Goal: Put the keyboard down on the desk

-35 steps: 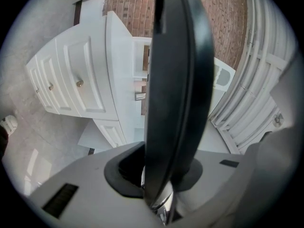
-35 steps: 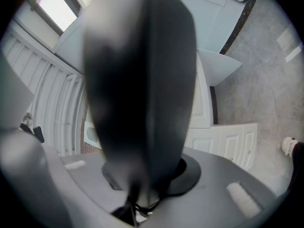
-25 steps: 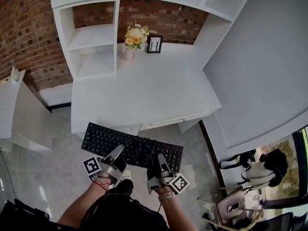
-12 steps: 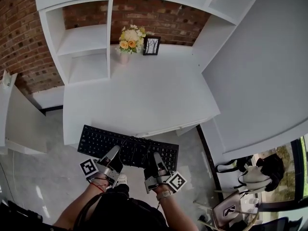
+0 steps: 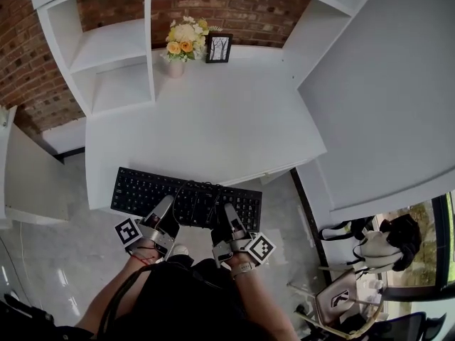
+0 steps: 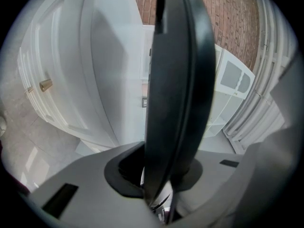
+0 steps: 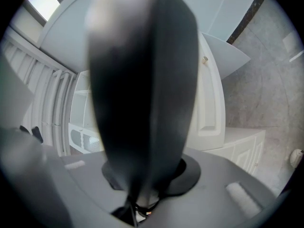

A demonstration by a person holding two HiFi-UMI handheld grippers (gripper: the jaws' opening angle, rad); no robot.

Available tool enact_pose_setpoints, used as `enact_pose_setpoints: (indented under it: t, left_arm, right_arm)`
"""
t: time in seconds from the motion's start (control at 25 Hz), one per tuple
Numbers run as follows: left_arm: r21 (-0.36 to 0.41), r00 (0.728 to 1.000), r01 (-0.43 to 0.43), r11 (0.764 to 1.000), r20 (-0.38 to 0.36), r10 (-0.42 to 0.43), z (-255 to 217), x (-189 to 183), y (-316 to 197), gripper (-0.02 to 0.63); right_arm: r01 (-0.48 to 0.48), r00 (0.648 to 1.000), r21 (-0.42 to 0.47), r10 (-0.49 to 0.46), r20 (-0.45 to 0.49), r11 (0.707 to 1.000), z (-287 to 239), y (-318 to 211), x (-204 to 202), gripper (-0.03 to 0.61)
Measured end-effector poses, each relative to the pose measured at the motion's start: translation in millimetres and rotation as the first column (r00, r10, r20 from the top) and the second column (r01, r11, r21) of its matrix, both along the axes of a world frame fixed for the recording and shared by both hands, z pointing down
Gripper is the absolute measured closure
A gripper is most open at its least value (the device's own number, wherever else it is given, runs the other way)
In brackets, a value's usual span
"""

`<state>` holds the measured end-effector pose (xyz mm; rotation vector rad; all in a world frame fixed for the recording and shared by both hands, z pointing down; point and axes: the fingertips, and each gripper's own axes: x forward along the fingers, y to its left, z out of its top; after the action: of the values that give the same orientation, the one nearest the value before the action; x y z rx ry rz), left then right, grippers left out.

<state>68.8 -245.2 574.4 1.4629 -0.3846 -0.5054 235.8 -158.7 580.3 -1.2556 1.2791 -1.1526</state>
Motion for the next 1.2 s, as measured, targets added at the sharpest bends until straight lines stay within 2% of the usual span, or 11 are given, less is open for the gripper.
enact_pose_setpoints:
  t: [0.08,0.2,0.52,0.6,0.68,0.92,1.08,1.2]
  left_arm:
    - [-0.017,1.0,0.012,1.0,-0.022,-0.013,3,-6,9,0.543]
    - [-0.02,0.998,0.055,0.998,-0.007,-0.056,16,-16,10,0.541]
    - [-0.015,0.998,0.055,0.998,0.045,-0.054,26,7,1,0.541]
    - [-0.009,0.998,0.046,0.999,0.035,-0.046,24,15,-2,0.541]
    - [-0.02,0.999,0.047,0.999,0.012,-0.047,22,16,3,0.543]
    - [-0.076,0.994,0.106,0.992,0.019,-0.104,34,13,-7,0.543]
    - [-0.086,0.991,0.132,0.988,0.043,-0.129,37,16,-12,0.541]
    - [-0.074,0.99,0.116,0.991,0.084,-0.109,42,19,-14,0.541]
  right_arm:
    - [0.018,1.0,0.005,-0.018,0.017,1.0,4,3,-7,0.508]
    - [0.058,0.998,0.0,-0.058,-0.017,0.998,8,-1,-8,0.508]
    - [0.061,0.998,-0.009,-0.061,0.004,0.998,19,-9,19,0.508]
    - [0.058,0.998,-0.001,-0.058,0.032,0.998,21,-12,24,0.508]
    - [0.067,0.996,0.012,-0.068,0.056,0.998,21,-12,22,0.509]
    - [0.138,0.99,-0.026,-0.137,0.036,0.99,26,-35,28,0.511]
    - [0.159,0.986,-0.047,-0.157,0.049,0.986,33,-44,32,0.511]
    - [0.176,0.984,-0.063,-0.173,0.052,0.982,37,-49,36,0.511]
